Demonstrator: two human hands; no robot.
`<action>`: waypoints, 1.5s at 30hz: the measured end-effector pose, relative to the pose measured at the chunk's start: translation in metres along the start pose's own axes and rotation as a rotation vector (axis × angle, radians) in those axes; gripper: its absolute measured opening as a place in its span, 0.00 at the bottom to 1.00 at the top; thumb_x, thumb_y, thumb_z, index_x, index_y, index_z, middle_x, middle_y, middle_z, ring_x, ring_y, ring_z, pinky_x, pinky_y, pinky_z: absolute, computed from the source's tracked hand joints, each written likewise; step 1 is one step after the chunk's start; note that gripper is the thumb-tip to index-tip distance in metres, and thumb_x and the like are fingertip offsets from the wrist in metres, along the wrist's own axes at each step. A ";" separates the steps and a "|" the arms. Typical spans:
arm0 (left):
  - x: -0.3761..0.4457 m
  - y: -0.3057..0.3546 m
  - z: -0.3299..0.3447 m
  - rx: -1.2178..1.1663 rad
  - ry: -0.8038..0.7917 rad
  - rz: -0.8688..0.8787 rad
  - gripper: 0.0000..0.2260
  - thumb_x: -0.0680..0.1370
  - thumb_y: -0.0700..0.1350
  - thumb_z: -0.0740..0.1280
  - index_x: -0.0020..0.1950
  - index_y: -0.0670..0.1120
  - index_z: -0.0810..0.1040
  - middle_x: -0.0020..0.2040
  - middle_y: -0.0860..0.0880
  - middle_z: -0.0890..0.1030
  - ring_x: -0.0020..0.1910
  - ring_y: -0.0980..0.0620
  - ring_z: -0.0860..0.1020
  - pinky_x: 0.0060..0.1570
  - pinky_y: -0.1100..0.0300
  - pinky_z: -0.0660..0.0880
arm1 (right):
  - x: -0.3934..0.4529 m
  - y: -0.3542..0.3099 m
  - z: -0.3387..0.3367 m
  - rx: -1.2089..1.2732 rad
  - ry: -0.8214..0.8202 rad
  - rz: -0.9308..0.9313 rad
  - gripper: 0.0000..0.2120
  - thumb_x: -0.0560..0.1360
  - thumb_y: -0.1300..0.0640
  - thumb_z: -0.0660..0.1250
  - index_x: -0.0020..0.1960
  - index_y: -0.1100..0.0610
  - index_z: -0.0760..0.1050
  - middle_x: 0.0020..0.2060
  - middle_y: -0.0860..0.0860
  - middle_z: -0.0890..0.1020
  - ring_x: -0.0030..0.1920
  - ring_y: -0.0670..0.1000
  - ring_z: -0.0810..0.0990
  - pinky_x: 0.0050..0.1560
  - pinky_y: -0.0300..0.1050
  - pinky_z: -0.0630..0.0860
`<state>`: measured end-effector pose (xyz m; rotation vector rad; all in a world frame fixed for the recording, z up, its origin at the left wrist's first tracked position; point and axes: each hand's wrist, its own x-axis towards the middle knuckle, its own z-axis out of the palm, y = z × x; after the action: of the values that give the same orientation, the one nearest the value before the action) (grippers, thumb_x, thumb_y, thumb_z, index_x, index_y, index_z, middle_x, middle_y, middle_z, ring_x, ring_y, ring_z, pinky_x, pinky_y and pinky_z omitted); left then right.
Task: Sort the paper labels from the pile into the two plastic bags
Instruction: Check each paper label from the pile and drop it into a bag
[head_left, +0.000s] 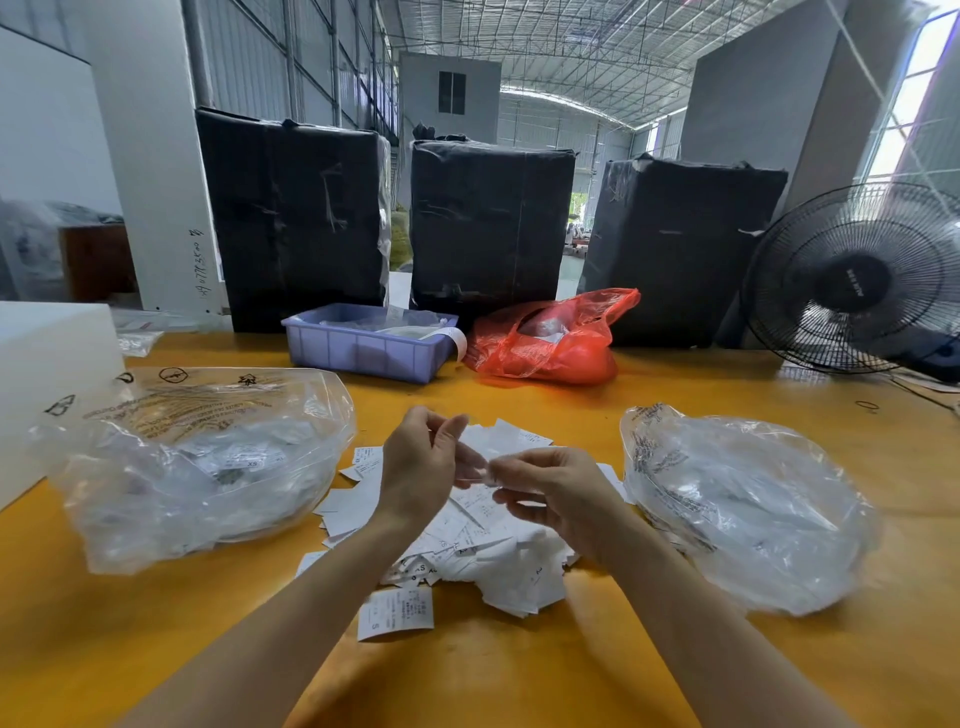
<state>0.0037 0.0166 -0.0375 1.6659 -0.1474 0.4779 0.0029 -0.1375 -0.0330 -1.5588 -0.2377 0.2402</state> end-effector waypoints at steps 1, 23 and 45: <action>0.001 0.000 -0.001 -0.007 -0.019 -0.017 0.08 0.80 0.44 0.63 0.46 0.40 0.70 0.30 0.46 0.82 0.28 0.51 0.82 0.26 0.63 0.76 | 0.000 -0.001 -0.001 0.009 0.027 -0.019 0.04 0.71 0.58 0.72 0.41 0.58 0.83 0.35 0.53 0.84 0.36 0.48 0.82 0.38 0.38 0.76; 0.007 0.000 -0.011 -0.055 -0.338 -0.305 0.06 0.72 0.41 0.72 0.35 0.42 0.82 0.28 0.49 0.80 0.25 0.58 0.74 0.30 0.66 0.72 | -0.002 -0.004 -0.007 -0.225 -0.024 -0.083 0.08 0.67 0.55 0.74 0.40 0.60 0.82 0.33 0.54 0.82 0.32 0.48 0.79 0.36 0.39 0.72; 0.004 0.006 0.004 -0.457 -0.126 -0.402 0.03 0.77 0.38 0.66 0.44 0.42 0.76 0.37 0.47 0.85 0.38 0.52 0.83 0.31 0.59 0.78 | -0.001 0.004 0.013 -0.186 0.015 -0.037 0.06 0.69 0.57 0.74 0.43 0.60 0.83 0.32 0.53 0.82 0.29 0.46 0.78 0.31 0.35 0.70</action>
<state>0.0065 0.0121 -0.0306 1.2316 -0.0087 0.0258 -0.0016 -0.1250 -0.0375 -1.7383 -0.2833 0.1811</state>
